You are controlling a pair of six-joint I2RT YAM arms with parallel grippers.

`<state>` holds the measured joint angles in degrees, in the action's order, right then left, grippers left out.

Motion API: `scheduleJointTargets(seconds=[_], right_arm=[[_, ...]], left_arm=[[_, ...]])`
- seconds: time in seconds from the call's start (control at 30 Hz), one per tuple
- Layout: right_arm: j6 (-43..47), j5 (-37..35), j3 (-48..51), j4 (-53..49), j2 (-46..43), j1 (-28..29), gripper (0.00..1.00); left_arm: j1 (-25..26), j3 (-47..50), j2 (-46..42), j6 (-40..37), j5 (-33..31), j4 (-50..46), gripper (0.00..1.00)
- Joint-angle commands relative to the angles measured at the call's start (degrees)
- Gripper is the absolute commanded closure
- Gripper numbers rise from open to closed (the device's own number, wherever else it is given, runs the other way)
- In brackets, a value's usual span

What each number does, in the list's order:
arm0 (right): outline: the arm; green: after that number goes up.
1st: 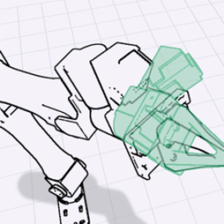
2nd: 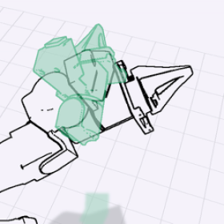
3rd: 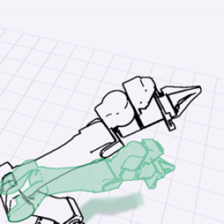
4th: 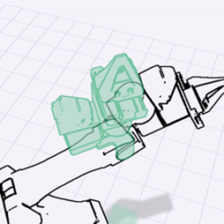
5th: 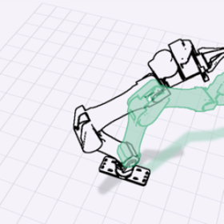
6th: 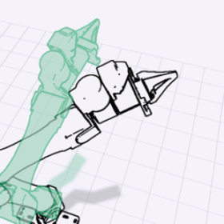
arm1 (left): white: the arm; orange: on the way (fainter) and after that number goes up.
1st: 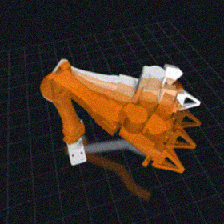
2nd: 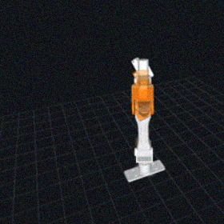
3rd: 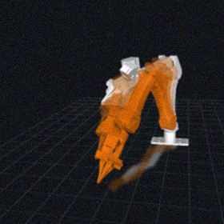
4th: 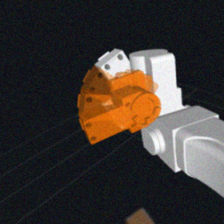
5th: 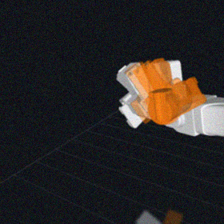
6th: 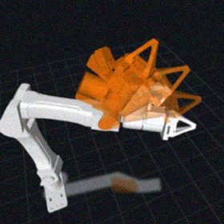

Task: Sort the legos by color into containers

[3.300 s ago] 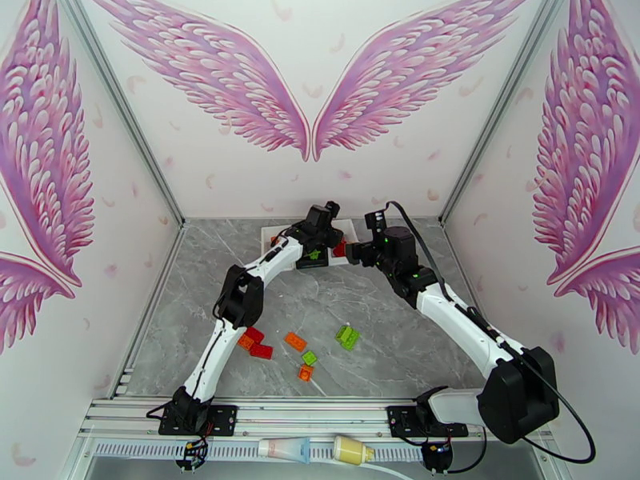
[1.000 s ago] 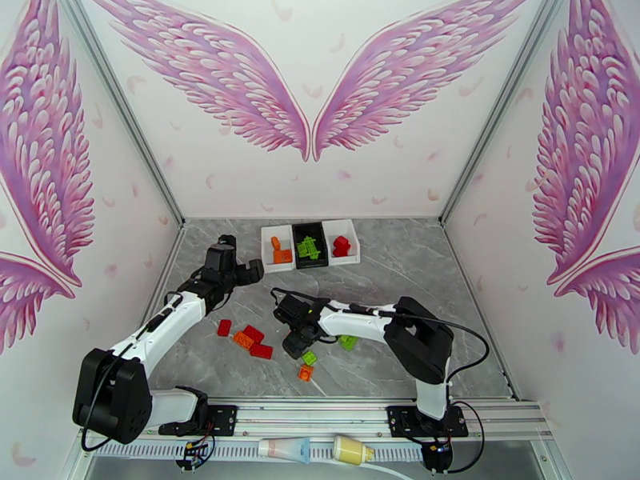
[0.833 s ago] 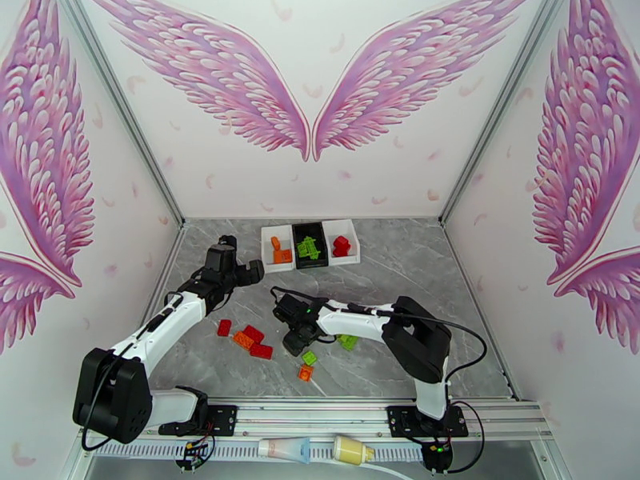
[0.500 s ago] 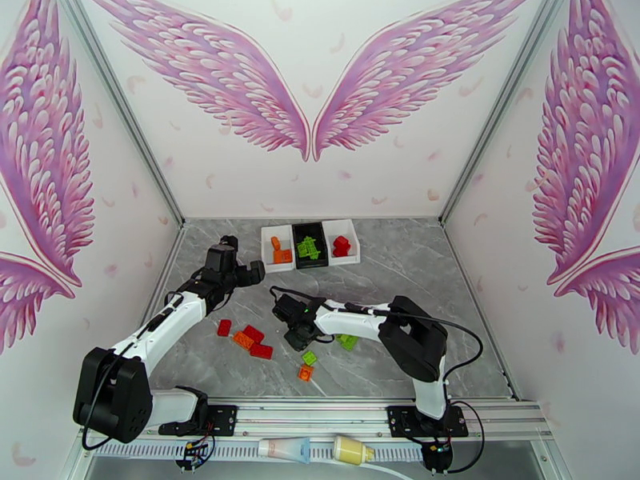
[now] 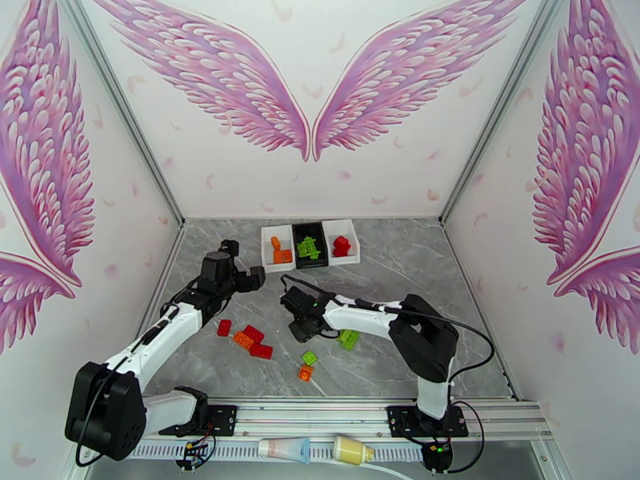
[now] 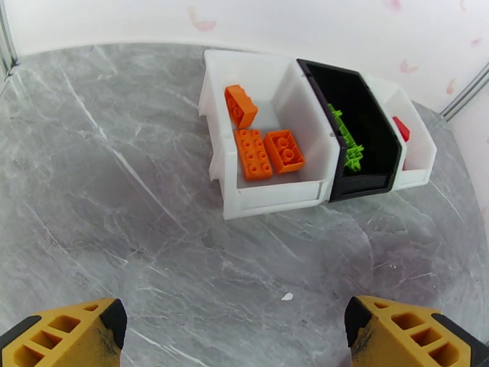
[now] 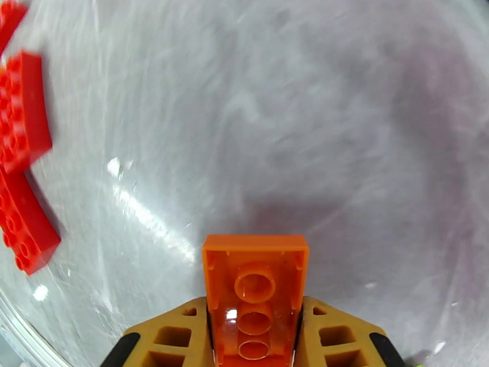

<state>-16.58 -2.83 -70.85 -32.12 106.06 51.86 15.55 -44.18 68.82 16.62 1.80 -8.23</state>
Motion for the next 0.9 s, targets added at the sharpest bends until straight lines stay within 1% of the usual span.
scheduleJointTargets(seconds=[0.0,0.1,0.2,0.27,0.33,0.53,0.7,0.87], right_arm=[[-0.33,-0.07,0.24,6.65,-4.07,-3.36,0.79],[2.05,1.01,-2.63,9.47,-3.94,-7.48,0.79],[3.18,0.84,-6.98,13.14,-1.56,-10.40,0.79],[3.20,1.20,-9.63,17.53,0.89,-11.79,0.80],[3.79,1.14,-13.50,19.81,3.98,-12.30,0.79],[5.14,0.08,-28.49,21.15,15.51,-12.57,0.77],[6.43,-3.29,-35.51,26.82,22.86,-12.70,0.79],[7.17,-3.33,-45.99,24.25,30.78,-13.26,0.80]], left_arm=[[0.58,2.72,-4.00,-4.23,1.61,5.02,0.01],[0.73,4.47,-6.16,-6.79,2.74,7.10,0.01],[0.96,5.71,-7.59,-9.93,5.28,8.84,0.01],[0.97,5.86,-8.15,-11.31,5.86,8.69,0.01],[1.02,5.89,-8.77,-11.73,5.80,8.00,0.01],[1.21,7.35,-11.28,-11.70,4.82,6.89,0.01],[1.41,7.53,-12.50,-11.69,3.94,5.48,0.01],[1.59,7.93,-13.31,-11.66,3.40,5.07,0.01]])
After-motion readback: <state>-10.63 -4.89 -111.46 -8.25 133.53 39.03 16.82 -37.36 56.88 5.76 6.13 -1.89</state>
